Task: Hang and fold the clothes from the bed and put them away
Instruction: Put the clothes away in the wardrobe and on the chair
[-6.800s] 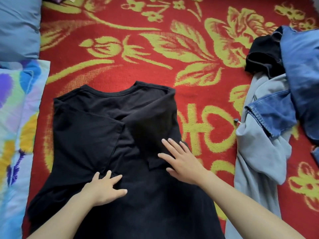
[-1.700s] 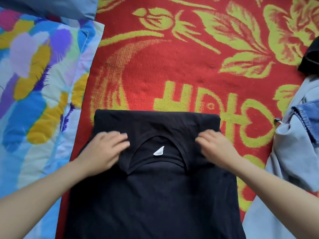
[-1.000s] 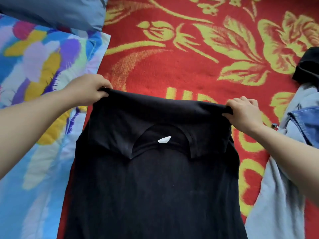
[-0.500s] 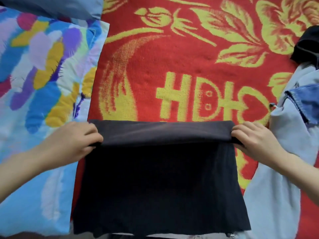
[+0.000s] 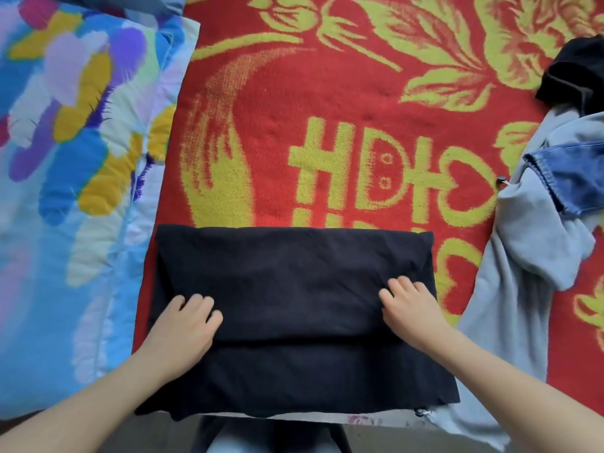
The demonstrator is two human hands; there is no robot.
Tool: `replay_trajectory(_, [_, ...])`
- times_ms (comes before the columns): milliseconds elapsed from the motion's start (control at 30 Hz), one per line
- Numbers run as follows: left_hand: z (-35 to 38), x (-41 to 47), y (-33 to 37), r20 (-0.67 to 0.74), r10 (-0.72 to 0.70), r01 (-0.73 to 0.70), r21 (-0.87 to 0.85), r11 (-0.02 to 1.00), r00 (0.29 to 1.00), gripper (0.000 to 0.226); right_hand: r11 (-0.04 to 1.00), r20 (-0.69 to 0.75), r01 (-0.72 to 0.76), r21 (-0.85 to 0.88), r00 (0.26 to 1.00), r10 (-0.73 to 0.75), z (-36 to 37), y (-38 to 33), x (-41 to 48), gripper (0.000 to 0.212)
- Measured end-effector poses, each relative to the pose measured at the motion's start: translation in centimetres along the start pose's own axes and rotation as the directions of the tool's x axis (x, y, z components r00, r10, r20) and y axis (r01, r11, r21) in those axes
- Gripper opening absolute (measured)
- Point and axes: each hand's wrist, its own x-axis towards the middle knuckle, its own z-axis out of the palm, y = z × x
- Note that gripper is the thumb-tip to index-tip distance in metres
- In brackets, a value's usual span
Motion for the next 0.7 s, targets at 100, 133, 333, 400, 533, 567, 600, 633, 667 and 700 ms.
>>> replay_trajectory(100, [-1.2, 2.6, -1.6, -0.087, -0.233, 0.227, -0.074, 0.971, 0.969, 0.018, 0.988, -0.021, -0.152, 0.025, 0.988, 0.153, -0.9, 0.6, 2.0, 0.027])
replay_trajectory(133, [-1.5, 3.7, -2.5, -0.073, -0.313, 0.304, -0.118, 0.945, 0.947, 0.030, 0.978, -0.008, -0.205, 0.043, 0.979, 0.205, -0.9, 1.0, 2.7, 0.028])
replay_trajectory(333, [-0.6, 8.1, -8.7, 0.326, -0.468, 0.520, -0.089, 0.850, 0.821, 0.078, 0.917, 0.296, -0.397, 0.033, 0.880, 0.370, -0.1, 4.4, 6.7, 0.076])
replay_trajectory(400, [-0.1, 8.4, -9.8, 0.357, -0.468, 0.528, -0.087, 0.845, 0.808, 0.075, 0.904, 0.342, -0.427, 0.032, 0.854, 0.391, 0.2, 5.2, 7.6, 0.080])
replay_trajectory(533, [-0.5, 8.9, -11.0, 0.310, -0.478, 0.524, -0.085, 0.847, 0.822, 0.032, 0.887, 0.266, -0.461, -0.017, 0.853, 0.448, -0.1, 6.3, 8.3, 0.040])
replay_trajectory(567, [-0.9, 9.0, -11.4, 0.286, -0.470, 0.517, -0.112, 0.849, 0.835, 0.026, 0.888, 0.229, -0.459, -0.002, 0.865, 0.448, -0.5, 6.8, 8.2, 0.024])
replay_trajectory(600, [-1.6, 9.0, -11.8, 0.266, -0.459, 0.507, -0.149, 0.849, 0.847, 0.024, 0.888, 0.199, -0.458, 0.027, 0.873, 0.445, -0.9, 7.3, 8.1, 0.015])
replay_trajectory(633, [-2.4, 9.0, -12.3, 0.247, -0.445, 0.493, -0.190, 0.849, 0.861, 0.023, 0.891, 0.165, -0.450, 0.050, 0.884, 0.437, -1.4, 7.8, 8.0, 0.015])
replay_trajectory(667, [-3.4, 9.1, -12.9, 0.222, -0.432, 0.477, -0.228, 0.849, 0.874, 0.022, 0.896, 0.125, -0.440, 0.058, 0.894, 0.430, -2.0, 8.4, 7.9, 0.016])
replay_trajectory(700, [-4.4, 9.2, -13.5, 0.203, -0.423, 0.466, -0.261, 0.846, 0.883, 0.020, 0.902, 0.077, -0.428, 0.060, 0.903, 0.423, -2.6, 9.0, 7.8, 0.017])
